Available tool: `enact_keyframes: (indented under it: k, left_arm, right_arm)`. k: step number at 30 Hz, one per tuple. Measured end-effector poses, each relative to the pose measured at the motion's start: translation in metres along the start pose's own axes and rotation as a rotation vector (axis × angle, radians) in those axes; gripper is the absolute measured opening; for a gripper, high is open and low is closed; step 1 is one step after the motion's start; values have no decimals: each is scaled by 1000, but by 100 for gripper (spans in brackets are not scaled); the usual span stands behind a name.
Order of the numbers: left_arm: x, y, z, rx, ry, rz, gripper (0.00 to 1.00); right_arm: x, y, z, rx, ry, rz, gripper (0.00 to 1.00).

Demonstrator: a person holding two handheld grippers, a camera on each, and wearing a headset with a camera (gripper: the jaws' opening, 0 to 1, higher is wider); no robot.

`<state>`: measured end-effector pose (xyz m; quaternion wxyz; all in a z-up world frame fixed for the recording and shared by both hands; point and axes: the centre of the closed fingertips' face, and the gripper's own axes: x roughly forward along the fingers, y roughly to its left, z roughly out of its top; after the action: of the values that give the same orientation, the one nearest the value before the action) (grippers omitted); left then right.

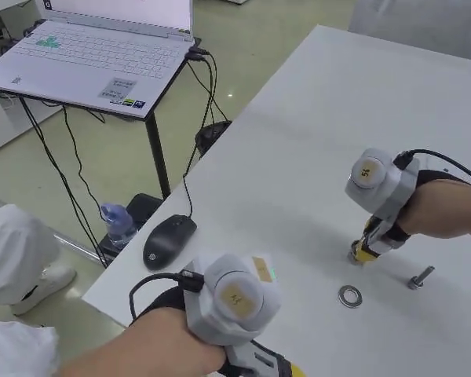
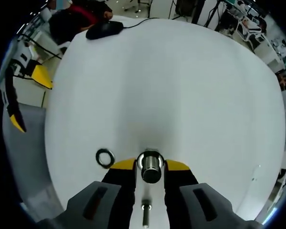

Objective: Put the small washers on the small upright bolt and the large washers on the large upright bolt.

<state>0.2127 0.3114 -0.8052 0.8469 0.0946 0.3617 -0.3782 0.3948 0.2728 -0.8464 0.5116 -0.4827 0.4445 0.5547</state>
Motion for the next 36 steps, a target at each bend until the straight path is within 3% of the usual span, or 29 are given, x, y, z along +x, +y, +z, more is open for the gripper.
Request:
enact_keyframes:
  k: [10,30,36]
  left_arm:
    - [1,0,-1,-6,-1,-1,70]
    - [0,-2,-2,-1,1,-11,67]
    - [-2,-3,-3,0,2,-11,67]
  right_arm:
    - [10,0,-4,5,15,6,23]
    - [14,-3,-5,13,6,-4,24]
    - [13,-3,-3,20,-7,2,32]
